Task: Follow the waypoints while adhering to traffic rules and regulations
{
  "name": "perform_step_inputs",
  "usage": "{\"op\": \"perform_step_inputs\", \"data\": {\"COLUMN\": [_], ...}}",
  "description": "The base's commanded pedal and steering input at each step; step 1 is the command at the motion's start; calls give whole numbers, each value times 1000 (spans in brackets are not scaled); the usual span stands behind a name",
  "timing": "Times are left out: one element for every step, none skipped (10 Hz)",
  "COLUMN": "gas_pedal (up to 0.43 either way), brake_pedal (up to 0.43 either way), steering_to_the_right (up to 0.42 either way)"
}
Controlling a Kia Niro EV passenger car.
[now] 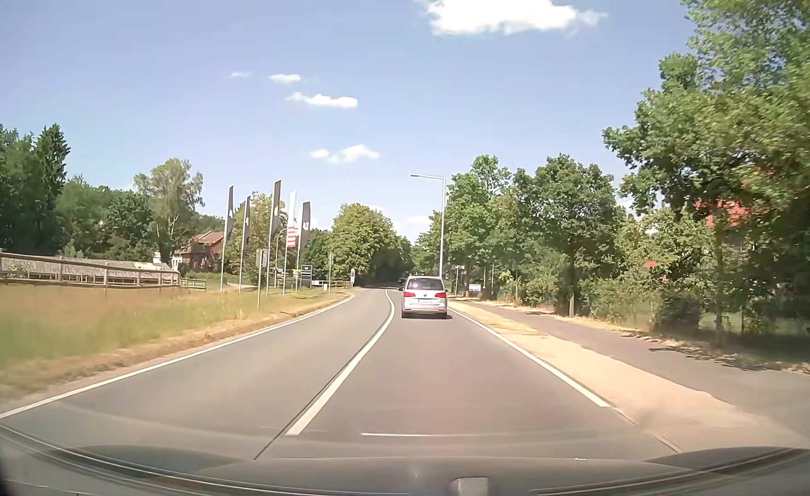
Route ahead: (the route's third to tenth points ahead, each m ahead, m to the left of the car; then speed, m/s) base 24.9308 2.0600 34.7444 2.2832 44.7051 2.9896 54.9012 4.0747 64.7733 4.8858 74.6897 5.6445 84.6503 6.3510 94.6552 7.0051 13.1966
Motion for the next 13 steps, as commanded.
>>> {"op": "perform_step_inputs", "data": {"gas_pedal": [79,79,79,79,79,79,79,79,79,79,79,79,79], "brake_pedal": [30,30,30,30,30,30,30,30,30,30,30,30,30], "steering_to_the_right": [-9,-9,-9,-8,-8,-8,-8,-7,-8,-7,-7,-7,-7]}}
